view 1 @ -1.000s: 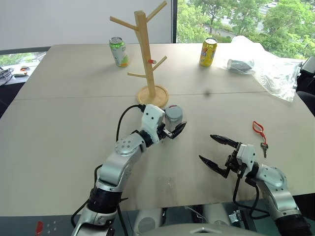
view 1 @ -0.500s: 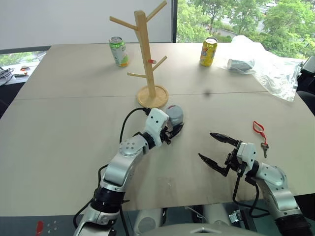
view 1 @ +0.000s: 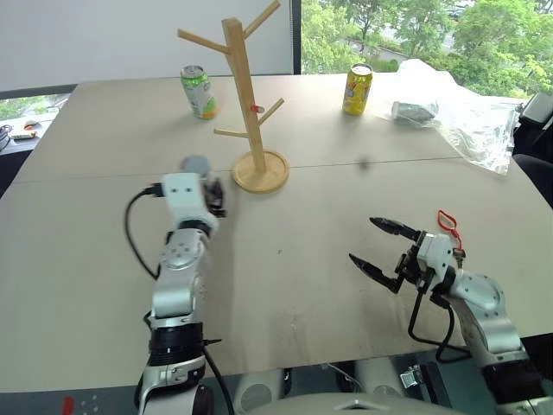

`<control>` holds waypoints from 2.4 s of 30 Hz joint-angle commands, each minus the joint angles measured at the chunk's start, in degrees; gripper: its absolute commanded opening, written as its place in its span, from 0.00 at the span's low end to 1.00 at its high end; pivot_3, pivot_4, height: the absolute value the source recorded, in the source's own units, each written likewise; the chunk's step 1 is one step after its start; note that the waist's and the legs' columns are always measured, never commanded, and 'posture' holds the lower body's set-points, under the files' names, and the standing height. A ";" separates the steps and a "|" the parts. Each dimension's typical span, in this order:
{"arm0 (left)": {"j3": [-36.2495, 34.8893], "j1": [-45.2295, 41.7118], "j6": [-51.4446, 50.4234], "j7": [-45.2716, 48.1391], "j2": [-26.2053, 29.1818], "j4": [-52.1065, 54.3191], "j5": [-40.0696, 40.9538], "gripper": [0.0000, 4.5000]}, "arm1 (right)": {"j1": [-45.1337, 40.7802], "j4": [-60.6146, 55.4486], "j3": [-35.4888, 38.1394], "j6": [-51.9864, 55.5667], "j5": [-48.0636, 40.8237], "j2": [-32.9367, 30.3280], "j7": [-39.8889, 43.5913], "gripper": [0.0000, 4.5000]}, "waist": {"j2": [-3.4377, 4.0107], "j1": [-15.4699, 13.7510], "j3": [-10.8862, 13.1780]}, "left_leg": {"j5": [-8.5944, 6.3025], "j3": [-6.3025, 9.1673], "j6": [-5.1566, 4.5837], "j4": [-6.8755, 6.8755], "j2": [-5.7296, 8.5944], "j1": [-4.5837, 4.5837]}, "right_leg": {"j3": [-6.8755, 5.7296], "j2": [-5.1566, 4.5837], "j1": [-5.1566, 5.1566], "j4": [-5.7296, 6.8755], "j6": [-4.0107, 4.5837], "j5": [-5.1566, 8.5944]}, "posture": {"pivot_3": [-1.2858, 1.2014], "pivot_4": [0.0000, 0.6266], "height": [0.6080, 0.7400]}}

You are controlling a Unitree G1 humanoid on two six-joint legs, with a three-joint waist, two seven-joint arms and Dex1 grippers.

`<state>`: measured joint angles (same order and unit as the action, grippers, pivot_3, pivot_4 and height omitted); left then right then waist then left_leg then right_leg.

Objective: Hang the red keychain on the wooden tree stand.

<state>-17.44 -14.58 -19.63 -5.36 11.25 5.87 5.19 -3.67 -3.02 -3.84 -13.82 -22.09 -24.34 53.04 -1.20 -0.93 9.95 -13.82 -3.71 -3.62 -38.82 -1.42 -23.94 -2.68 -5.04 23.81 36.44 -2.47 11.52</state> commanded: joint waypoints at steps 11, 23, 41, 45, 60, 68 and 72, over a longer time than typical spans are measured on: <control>-12.14 -5.01 5.62 -6.69 10.20 -17.79 0.57 0.45 | -6.35 -4.86 -3.10 7.80 -3.87 0.88 4.49 1.00 | -0.02 0.30 0.00 | 0.00 -0.05 0.02 0.15 -0.03 0.08 | -0.04 -0.01 0.00 -0.02 -0.01 -0.01 | 0.52 0.24 1.00; -12.35 -5.37 7.50 -7.00 8.70 -17.75 3.05 0.95 | -7.50 -3.68 -2.82 8.40 -3.39 1.32 5.67 1.00 | -0.06 0.18 0.01 | -0.14 -0.13 0.28 0.20 -0.02 0.10 | 0.00 -0.11 0.00 -0.08 0.00 -0.03 | 0.52 0.24 1.00; -11.90 -5.10 13.16 -12.68 6.56 -7.78 0.36 0.98 | -6.54 -3.66 -2.16 8.08 -3.28 1.20 5.14 1.00 | -0.12 0.14 0.03 | -0.14 -0.16 0.28 0.30 -0.01 0.08 | 0.00 -0.14 0.00 -0.22 0.00 -0.05 | 0.52 0.24 1.00; -11.20 -5.35 16.80 -14.86 5.79 -1.28 -1.61 0.98 | -6.33 -3.68 -2.15 7.89 -3.21 1.22 5.13 1.00 | -0.12 0.13 0.03 | -0.15 -0.16 0.29 0.31 -0.01 0.08 | 0.00 -0.18 0.00 -0.23 0.02 -0.06 | 0.52 0.24 1.00; 5.93 -4.78 13.55 11.07 4.91 7.07 10.27 0.98 | -5.40 -10.09 2.55 16.95 -5.54 2.03 -6.26 1.00 | -0.14 -0.09 0.03 | 0.01 -0.25 0.02 0.34 0.03 0.08 | 0.00 -0.06 -0.03 -0.28 -0.01 -0.07 | 0.52 0.24 1.00; 16.68 12.86 16.43 39.63 11.20 15.90 19.94 0.98 | -2.69 -26.69 14.25 36.54 -9.06 2.52 -31.52 1.00 | -0.05 0.89 0.01 | -0.01 -0.41 0.08 0.64 -0.16 0.00 | 0.27 -0.14 0.31 -0.38 0.08 -0.03 | 0.52 0.24 1.00; 19.29 18.58 20.72 49.73 13.31 14.74 21.13 0.98 | 1.84 -30.59 17.96 42.49 -8.84 2.09 -37.71 1.00 | 0.08 0.74 0.05 | -0.14 -0.44 0.29 0.69 -0.17 -0.05 | 0.27 -0.14 0.40 -0.43 0.13 0.02 | 0.52 0.24 1.00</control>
<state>0.94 3.09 -2.09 39.77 23.55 19.14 25.01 -3.26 -29.51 11.94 26.42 -30.83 -21.56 18.05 -1.13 -0.18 9.99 -13.98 -4.17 -3.31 -38.18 -1.56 -24.04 -2.41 -5.14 24.23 35.99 -2.36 11.53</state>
